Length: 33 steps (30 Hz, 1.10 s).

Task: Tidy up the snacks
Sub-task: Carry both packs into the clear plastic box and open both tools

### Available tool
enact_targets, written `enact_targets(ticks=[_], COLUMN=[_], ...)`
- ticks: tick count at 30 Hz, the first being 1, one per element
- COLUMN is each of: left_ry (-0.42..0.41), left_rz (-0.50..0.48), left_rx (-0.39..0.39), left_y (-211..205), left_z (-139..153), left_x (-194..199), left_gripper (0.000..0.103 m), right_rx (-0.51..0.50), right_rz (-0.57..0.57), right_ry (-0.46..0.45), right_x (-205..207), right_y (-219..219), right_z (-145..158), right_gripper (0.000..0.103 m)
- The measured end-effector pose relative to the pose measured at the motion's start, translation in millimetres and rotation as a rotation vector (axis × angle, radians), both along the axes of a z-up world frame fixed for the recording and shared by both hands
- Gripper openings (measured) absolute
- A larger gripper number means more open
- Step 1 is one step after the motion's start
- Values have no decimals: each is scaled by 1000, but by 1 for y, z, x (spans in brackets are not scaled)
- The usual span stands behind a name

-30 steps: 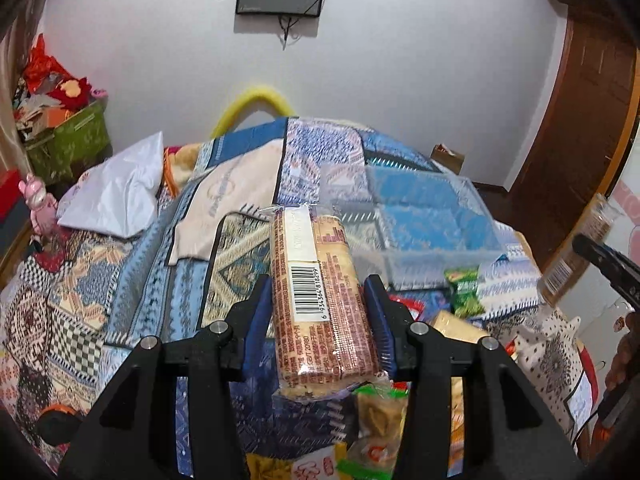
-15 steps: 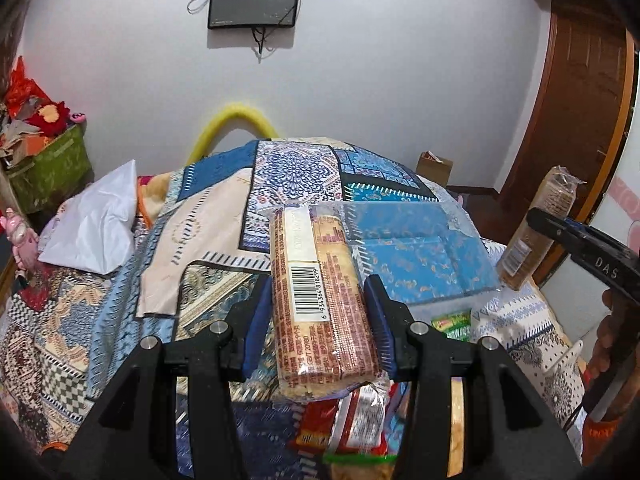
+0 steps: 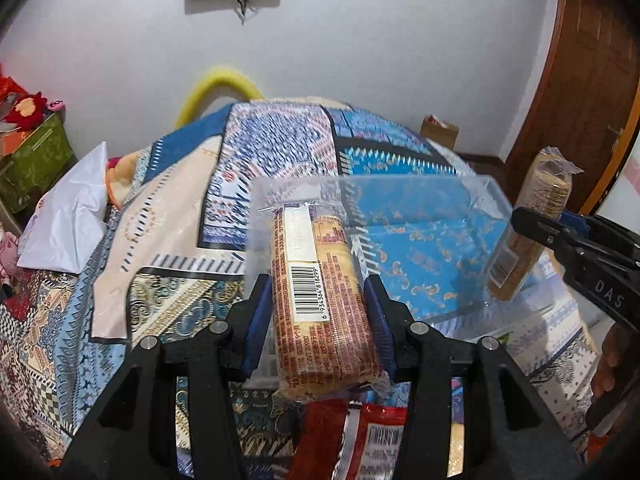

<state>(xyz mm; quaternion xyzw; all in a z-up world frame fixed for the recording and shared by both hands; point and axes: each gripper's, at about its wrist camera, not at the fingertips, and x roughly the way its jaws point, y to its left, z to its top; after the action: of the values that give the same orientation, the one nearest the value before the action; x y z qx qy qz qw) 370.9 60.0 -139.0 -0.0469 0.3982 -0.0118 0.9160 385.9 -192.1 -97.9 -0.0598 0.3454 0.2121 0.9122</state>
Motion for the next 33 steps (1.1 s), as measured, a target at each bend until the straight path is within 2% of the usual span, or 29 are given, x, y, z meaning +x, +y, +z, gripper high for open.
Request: enact_targets(ticks=[7,10,17,22,26,33], left_ry=[69,83,80,93,88,13], left_rz=[-8,-8,7,12,22,21], left_rx=[-35,-23,2,-32,-45,-38], left_y=[-8,-11,-8,0,3,5], left_z=[-24,-31,-34,-34,-27,3], left_x=[23,28,27,24,16,-15], left_gripper=[46,42,43,47,51,55], right_rx=[-24,-50,-112,-138,-127,-55], right_rz=[26,31,34,41,43,59], right_ry=[100,101,134,146,142,98], right_x=[19,20,30,28,20,-12], right_y=[17,25,40,43,40,23], right_z=[-26,-32,-42,-48,-44,-13], right_gripper=[32,32,35,36,46,53])
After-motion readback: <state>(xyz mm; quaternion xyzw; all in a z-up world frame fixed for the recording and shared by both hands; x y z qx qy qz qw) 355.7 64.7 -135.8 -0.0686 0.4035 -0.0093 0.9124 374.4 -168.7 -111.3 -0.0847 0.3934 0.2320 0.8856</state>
